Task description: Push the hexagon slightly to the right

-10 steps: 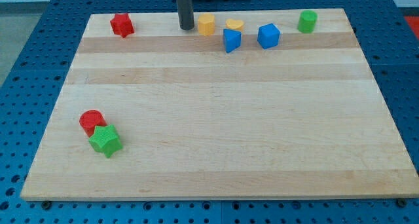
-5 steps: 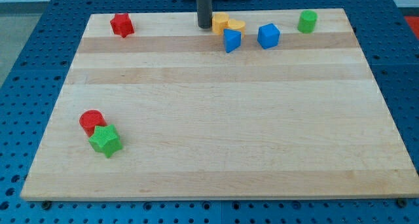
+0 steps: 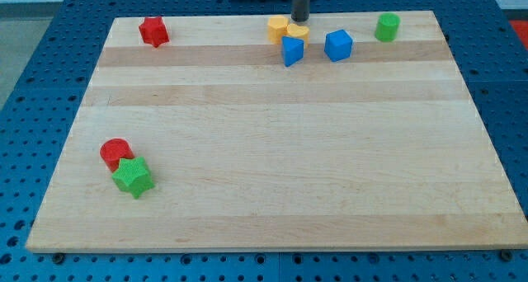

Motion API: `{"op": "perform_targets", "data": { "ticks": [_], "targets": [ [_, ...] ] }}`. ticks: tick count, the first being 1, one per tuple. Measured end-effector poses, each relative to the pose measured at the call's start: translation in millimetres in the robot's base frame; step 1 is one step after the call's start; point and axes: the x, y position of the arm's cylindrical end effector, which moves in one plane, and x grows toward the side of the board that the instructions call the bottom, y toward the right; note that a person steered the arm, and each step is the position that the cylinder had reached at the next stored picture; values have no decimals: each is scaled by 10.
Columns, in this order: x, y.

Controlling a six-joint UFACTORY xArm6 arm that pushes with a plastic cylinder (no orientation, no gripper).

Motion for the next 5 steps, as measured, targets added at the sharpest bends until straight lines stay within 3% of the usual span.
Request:
{"op": "perform_targets", "data": {
  "ticks": [3, 5],
  "targets": [
    [60, 29],
    [333, 28]
  ]
}}
